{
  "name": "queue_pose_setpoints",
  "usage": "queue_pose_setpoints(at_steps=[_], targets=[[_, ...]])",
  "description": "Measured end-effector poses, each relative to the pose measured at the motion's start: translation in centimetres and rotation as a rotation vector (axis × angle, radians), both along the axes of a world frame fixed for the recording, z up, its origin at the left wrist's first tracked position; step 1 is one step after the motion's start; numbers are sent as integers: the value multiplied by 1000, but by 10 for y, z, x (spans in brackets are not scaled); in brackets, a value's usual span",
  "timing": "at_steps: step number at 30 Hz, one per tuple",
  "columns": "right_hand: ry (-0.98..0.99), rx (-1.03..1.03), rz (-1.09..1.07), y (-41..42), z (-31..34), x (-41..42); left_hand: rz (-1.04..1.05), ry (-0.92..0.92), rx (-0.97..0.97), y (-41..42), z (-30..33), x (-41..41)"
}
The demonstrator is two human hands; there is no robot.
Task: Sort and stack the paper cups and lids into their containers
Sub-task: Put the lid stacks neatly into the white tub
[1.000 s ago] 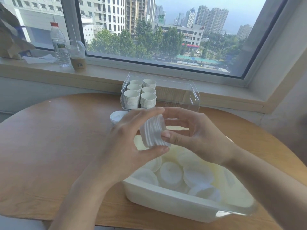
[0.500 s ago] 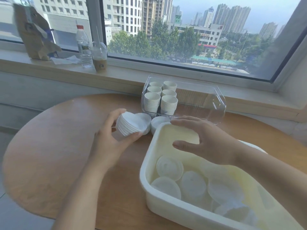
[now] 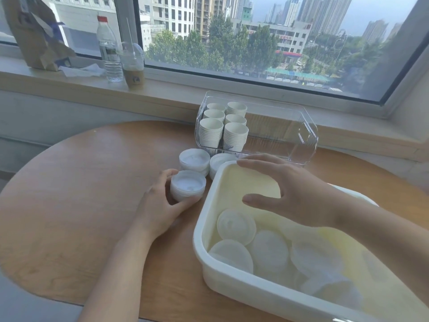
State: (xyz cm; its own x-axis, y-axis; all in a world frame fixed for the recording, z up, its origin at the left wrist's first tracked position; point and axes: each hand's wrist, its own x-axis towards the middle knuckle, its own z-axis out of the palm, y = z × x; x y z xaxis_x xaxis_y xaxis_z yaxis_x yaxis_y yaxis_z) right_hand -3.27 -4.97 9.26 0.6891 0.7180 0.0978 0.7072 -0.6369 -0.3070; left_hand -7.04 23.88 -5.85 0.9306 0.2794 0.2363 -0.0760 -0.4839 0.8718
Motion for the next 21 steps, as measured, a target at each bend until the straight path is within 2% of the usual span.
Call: queue_pose_setpoints(at_steps=[6,10,12,14,18,21], targets=[[-67,4,2,-4,9,-8,59,29,152,-4,10,-6],[-104,46,28,-10,17,-15,49,-168,105,-14,51,-22],[-41,-37,40,-10,15,-13,-3,-268,35,-25,73,-33],[49,-213,33,-7,11,-9,-64,-307,8,-38,91,-43],[161,-529,15,-2,-11,-3,-160,-260,57,-57,104,-54],[209,-566,-2,3,-24,0,-171,-211,66,-59,103,-55]])
